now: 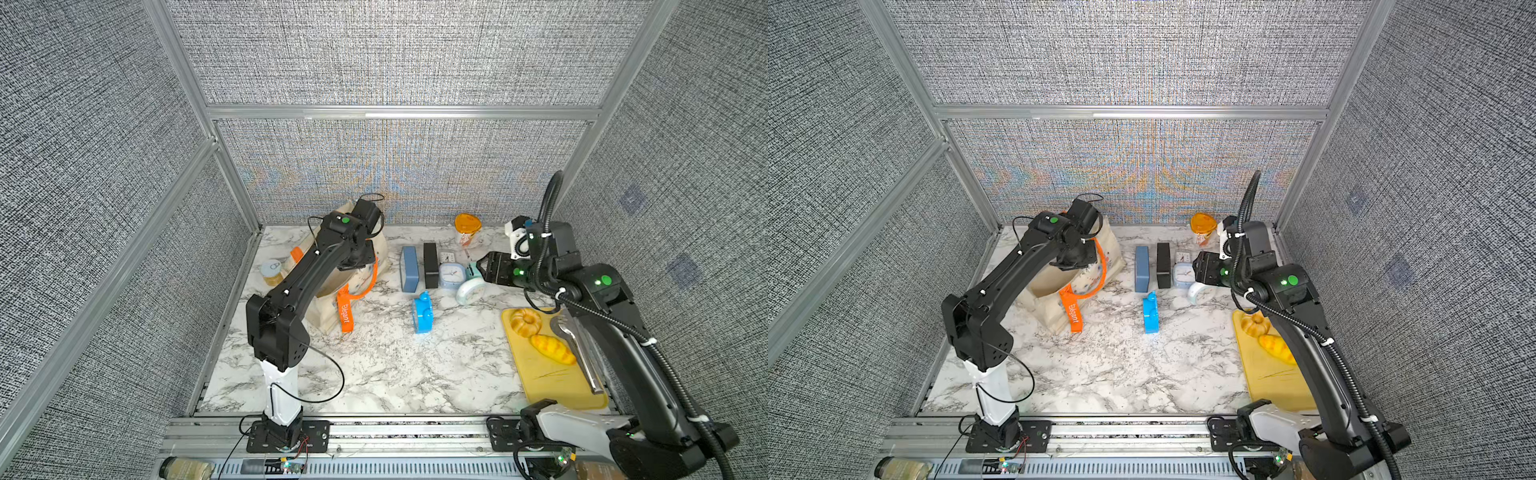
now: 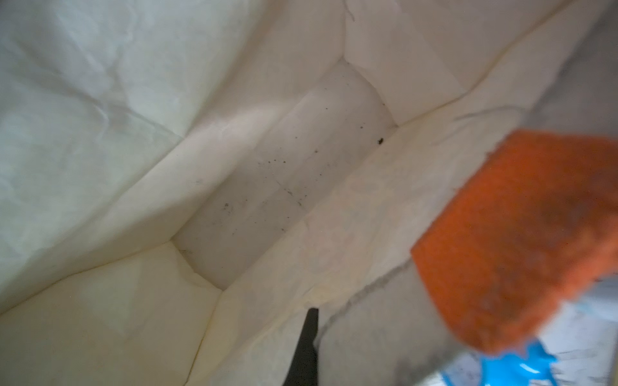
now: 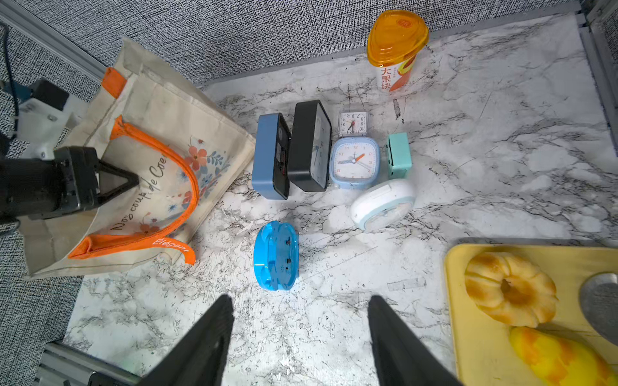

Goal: Take the alarm clock out of the canvas bag
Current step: Adjust the canvas bag at the center of the board.

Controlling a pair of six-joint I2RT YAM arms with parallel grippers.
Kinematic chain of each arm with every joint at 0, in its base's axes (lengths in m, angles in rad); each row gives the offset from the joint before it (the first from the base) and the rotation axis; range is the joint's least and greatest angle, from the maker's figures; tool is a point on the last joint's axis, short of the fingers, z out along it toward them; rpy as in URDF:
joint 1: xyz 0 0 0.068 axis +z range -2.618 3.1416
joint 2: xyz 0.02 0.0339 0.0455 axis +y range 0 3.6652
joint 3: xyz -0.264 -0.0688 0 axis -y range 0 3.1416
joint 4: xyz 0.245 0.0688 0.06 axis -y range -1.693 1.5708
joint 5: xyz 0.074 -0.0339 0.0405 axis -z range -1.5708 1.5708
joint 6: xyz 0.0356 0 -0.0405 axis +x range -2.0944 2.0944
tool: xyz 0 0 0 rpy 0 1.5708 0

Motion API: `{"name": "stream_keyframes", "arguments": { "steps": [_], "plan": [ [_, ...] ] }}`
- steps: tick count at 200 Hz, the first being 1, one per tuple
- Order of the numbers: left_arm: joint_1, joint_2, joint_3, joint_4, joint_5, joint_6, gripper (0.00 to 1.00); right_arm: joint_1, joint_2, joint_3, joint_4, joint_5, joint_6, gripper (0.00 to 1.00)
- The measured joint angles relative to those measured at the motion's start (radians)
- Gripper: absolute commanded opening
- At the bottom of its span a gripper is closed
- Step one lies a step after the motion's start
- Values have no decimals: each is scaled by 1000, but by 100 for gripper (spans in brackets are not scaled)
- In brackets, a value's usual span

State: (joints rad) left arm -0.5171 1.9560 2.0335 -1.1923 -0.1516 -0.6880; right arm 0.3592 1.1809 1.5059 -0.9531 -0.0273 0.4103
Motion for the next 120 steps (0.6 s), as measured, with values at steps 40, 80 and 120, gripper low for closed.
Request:
{"name": "stream_keyframes", "arguments": {
  "steps": [40, 80, 120],
  "plan": [
    [19, 126, 102, 108, 183, -134, 0, -7, -14, -45, 17, -15, 4, 67],
    [22, 190, 116, 222, 321, -270, 0, -12, -24, -66, 39, -31, 7, 67],
    [18, 229, 207, 298, 372, -365, 0, -17, -26, -86, 44, -38, 8, 67]
  ]
}}
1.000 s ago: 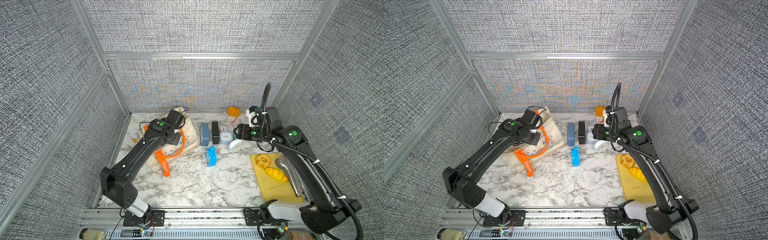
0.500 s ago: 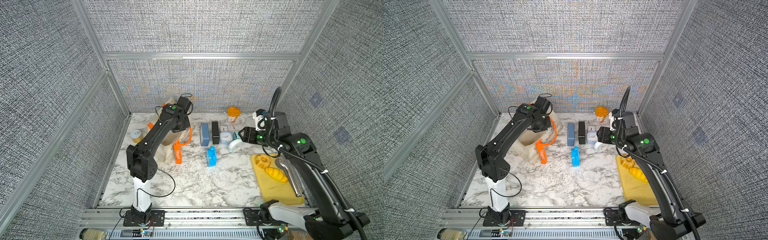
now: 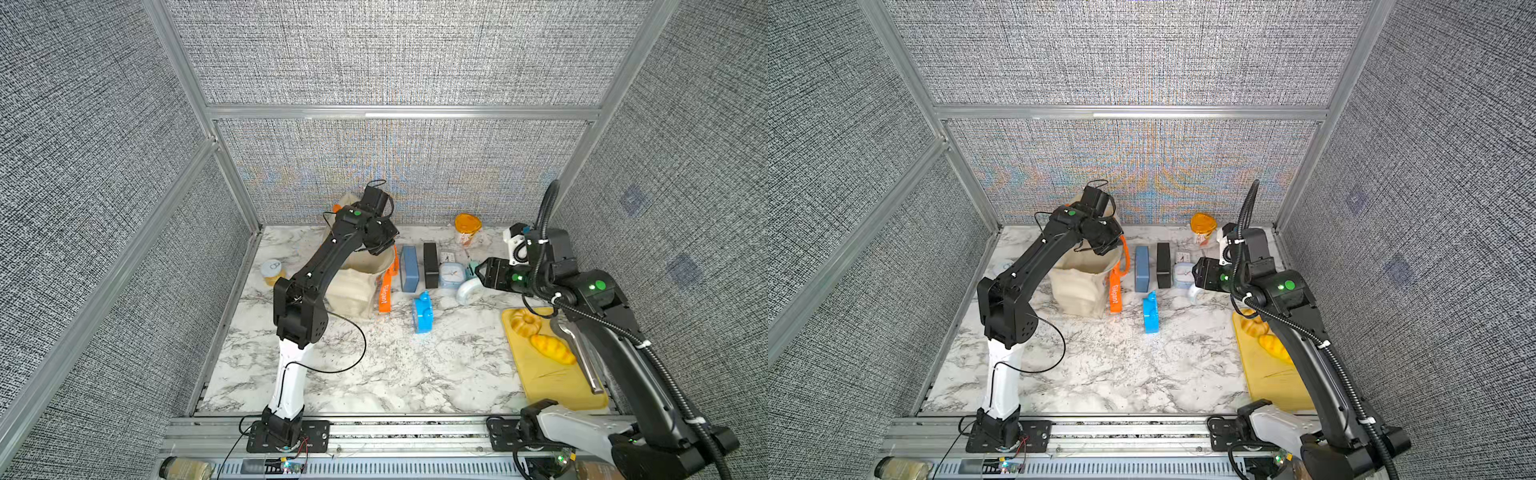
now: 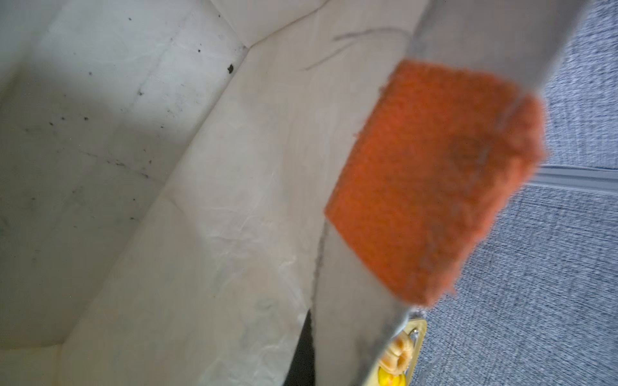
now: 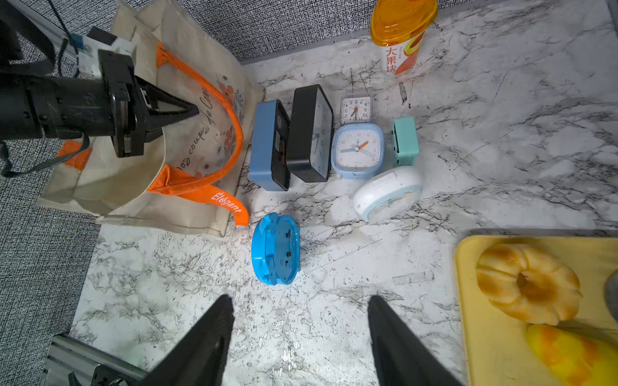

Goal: Take the alarm clock out of the canvas bag
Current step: Adjust the canvas bag at the center of the board.

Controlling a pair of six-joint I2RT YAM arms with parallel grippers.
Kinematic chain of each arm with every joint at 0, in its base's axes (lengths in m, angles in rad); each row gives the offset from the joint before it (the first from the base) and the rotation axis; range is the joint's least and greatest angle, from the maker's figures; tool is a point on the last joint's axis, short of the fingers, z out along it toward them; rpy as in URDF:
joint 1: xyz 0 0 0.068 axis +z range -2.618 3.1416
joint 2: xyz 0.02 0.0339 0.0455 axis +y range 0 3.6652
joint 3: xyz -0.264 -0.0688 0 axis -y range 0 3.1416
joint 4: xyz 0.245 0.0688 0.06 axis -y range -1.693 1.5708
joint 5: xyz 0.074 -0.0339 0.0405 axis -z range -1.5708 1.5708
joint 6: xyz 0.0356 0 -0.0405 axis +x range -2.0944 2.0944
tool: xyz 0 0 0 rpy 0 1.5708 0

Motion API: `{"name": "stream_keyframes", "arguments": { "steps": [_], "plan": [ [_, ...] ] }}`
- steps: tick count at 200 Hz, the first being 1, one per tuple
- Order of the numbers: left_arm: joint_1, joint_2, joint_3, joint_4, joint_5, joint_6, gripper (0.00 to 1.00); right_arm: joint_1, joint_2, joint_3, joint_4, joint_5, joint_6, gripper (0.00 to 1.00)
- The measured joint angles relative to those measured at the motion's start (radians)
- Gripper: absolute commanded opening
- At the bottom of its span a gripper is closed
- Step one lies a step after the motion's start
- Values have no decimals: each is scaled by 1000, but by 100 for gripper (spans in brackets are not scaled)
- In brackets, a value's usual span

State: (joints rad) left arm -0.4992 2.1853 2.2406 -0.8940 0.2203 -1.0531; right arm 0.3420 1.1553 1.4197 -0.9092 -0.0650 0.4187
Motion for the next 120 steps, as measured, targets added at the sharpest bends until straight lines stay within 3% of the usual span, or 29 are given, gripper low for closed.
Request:
{"name": "stream_keyframes", "arguments": {
  "steps": [18, 38, 47, 57, 60, 63, 65, 94, 120],
  "plan": [
    [-5, 0, -2, 31, 11, -28, 0, -1, 0, 0, 0, -3, 3, 67],
    [-9, 1, -13, 42, 19, -47, 17, -2, 0, 1, 0, -3, 3, 67],
    [-9, 2, -13, 48, 25, -47, 33, -4, 1, 2, 0, -3, 2, 67],
    [-8, 1, -4, 48, 24, -43, 62, -9, 3, 3, 0, -3, 2, 67],
    [-8, 1, 0, 48, 23, -40, 71, -11, 4, 3, 0, -2, 1, 67],
    [-7, 1, 6, 46, 21, -34, 92, -14, 6, 3, 0, -2, -1, 68],
    [-7, 1, 10, 46, 20, -30, 97, -16, 8, 3, 0, -2, -2, 68],
    [-8, -46, 91, 25, -50, 77, 99, -70, 33, -26, 23, 6, -5, 73],
    [-8, -203, 97, 77, -161, 254, 99, -145, 31, -87, 130, 8, -6, 80]
  ]
}}
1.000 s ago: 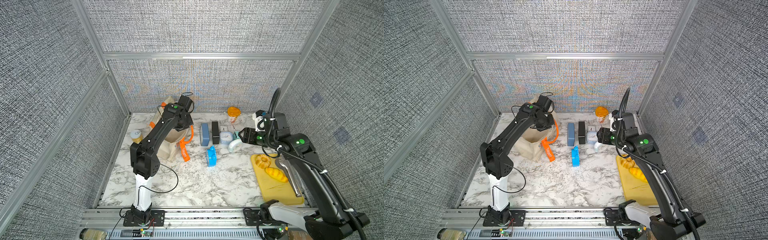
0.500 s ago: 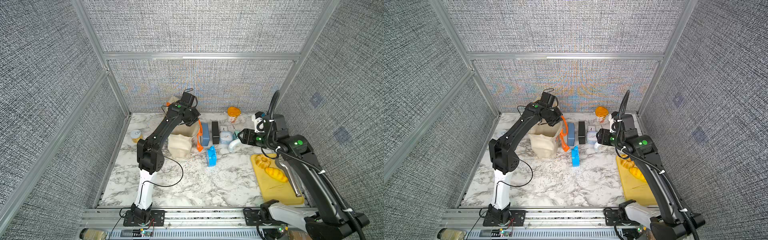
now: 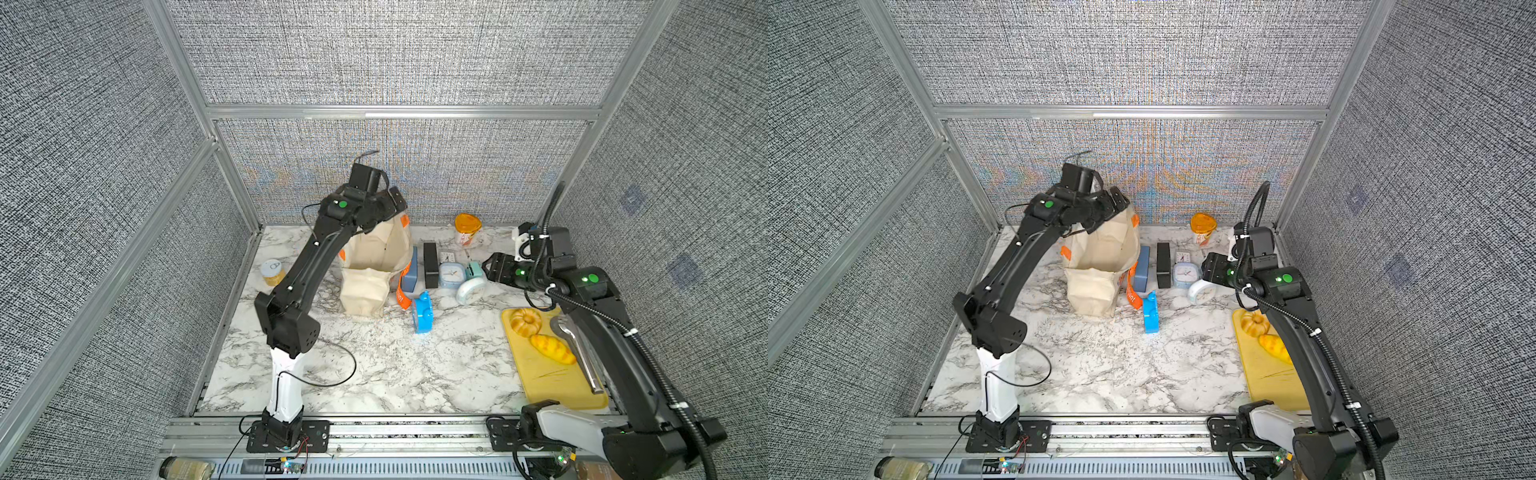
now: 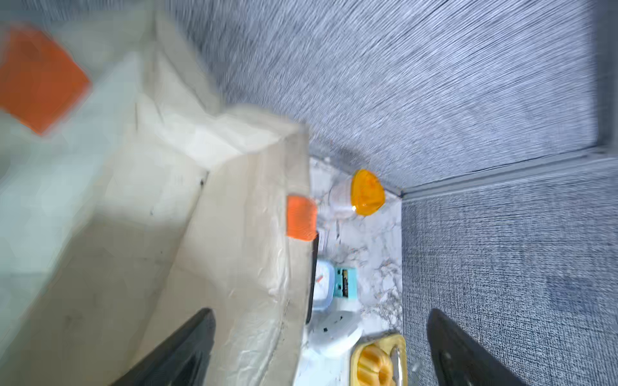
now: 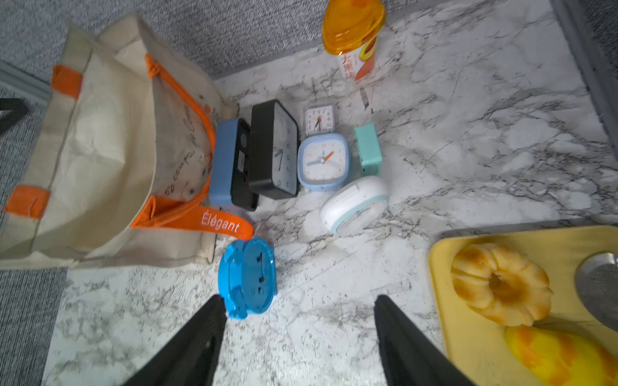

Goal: Take the alarm clock out of the canvas bag
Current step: Adjust the canvas bag at the center of the board.

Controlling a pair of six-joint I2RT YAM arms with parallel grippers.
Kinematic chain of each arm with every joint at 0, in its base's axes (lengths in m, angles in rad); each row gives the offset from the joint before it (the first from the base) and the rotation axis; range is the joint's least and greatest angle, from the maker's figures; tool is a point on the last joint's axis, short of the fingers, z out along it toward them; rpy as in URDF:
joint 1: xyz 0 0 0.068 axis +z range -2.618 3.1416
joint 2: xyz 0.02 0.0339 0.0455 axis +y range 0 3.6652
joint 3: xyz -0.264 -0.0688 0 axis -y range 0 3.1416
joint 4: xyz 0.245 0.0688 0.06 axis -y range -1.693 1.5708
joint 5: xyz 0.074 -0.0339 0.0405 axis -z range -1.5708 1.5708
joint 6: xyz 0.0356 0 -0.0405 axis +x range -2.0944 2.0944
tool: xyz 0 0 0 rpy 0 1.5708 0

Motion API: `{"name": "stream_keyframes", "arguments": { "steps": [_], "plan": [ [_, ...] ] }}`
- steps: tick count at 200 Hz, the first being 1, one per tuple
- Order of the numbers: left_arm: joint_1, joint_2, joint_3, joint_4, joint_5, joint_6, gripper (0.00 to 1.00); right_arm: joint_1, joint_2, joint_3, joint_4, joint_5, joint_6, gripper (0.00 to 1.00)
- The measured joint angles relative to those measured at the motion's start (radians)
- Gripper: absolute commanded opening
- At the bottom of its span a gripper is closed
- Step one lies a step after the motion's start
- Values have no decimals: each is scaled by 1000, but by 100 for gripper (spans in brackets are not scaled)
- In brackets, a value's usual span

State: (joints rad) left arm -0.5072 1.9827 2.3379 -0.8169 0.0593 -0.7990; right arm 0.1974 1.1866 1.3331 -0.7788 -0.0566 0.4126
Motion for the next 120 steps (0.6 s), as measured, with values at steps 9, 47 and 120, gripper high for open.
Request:
{"name": "stream_keyframes", "arguments": {
  "steps": [9, 47, 120],
  "plan": [
    [-1, -72, -31, 44, -50, 79, 99, -28, -9, -37, 67, 0, -7, 83],
    [26, -525, -623, 465, -282, 489, 100, -136, -71, -281, 415, 42, -83, 92],
    [424, -1020, -1708, 1060, -431, 843, 100, -256, -131, -828, 989, 250, -268, 92]
  ]
}}
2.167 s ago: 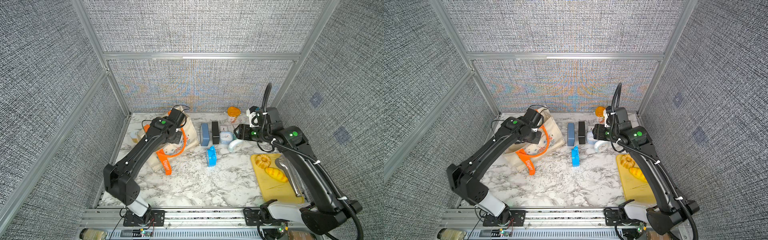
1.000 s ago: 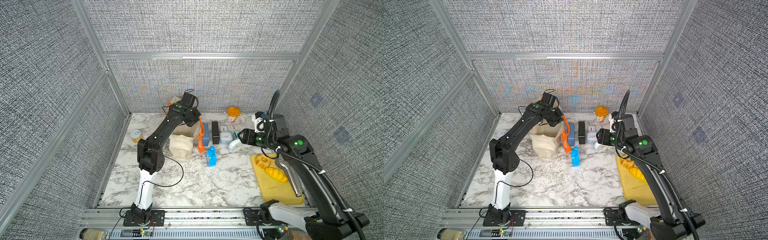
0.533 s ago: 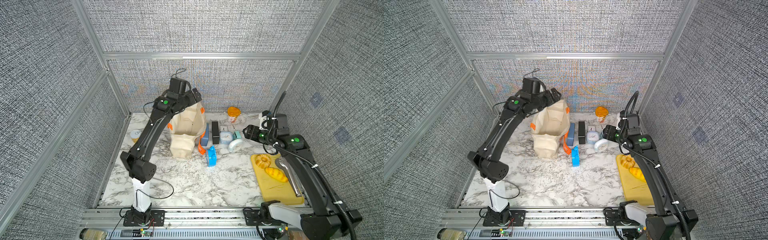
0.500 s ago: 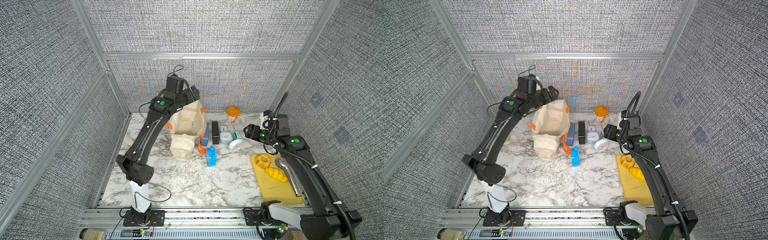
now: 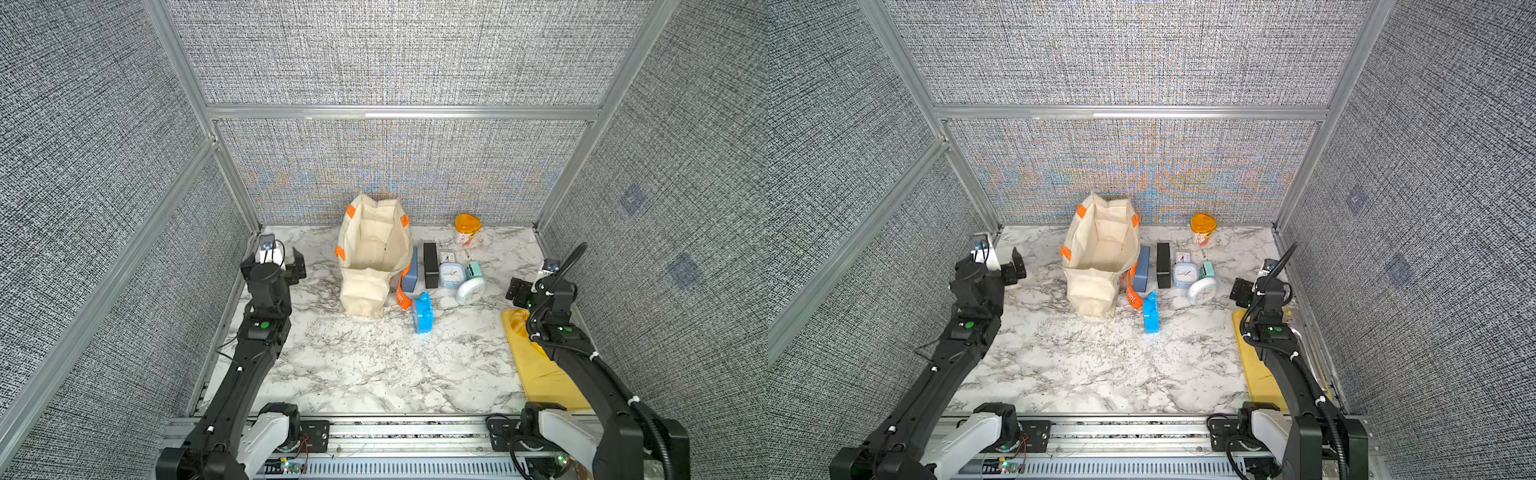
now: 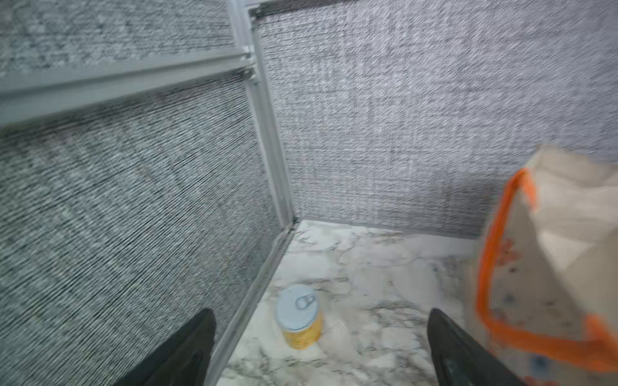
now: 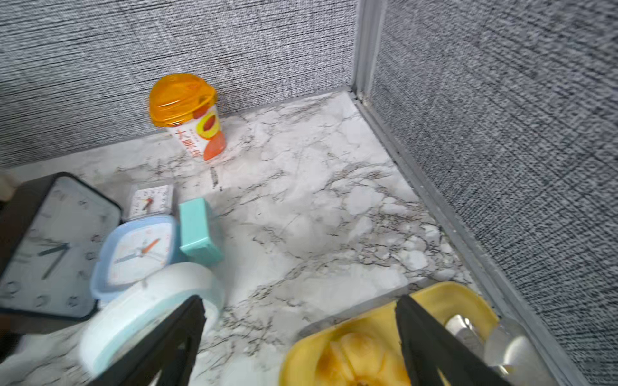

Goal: Take the alarm clock out of the canvas bag
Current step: Adjust the canvas bag at the center of the board, then reset both arms

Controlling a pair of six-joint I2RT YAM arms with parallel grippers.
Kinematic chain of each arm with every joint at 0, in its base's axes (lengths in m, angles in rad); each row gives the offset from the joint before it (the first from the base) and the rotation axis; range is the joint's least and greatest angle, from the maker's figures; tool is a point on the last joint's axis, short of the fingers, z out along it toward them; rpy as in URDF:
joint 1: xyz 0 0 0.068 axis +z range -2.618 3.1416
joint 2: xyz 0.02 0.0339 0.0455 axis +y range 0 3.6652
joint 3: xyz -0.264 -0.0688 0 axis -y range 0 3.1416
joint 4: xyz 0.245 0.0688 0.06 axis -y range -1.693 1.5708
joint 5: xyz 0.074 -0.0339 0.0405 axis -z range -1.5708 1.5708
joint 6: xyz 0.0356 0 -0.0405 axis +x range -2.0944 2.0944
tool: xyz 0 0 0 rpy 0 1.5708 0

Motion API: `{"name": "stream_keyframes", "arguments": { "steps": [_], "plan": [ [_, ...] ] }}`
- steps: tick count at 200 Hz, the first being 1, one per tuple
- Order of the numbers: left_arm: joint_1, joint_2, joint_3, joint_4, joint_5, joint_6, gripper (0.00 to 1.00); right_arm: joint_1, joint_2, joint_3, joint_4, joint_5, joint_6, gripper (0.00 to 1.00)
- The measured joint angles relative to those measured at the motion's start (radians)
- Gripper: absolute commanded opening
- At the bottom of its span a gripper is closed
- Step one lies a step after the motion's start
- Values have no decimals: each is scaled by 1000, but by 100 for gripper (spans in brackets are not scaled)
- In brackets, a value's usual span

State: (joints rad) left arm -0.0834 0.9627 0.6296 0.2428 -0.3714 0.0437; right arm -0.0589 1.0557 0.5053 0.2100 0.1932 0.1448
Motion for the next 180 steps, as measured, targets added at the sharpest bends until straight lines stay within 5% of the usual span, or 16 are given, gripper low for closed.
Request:
{"name": "stream_keyframes", "arguments": {
  "steps": [62, 123, 180],
  "plan": [
    [109, 22, -409, 380, 36, 6, 100, -8, 189, -181, 381, 6, -24, 92],
    [114, 231, -439, 611, 150, -73, 99, -5, 362, -167, 596, -59, -50, 92],
    [113, 472, -419, 790, 369, -63, 99, 11, 482, -186, 729, -95, -85, 95]
  ]
}}
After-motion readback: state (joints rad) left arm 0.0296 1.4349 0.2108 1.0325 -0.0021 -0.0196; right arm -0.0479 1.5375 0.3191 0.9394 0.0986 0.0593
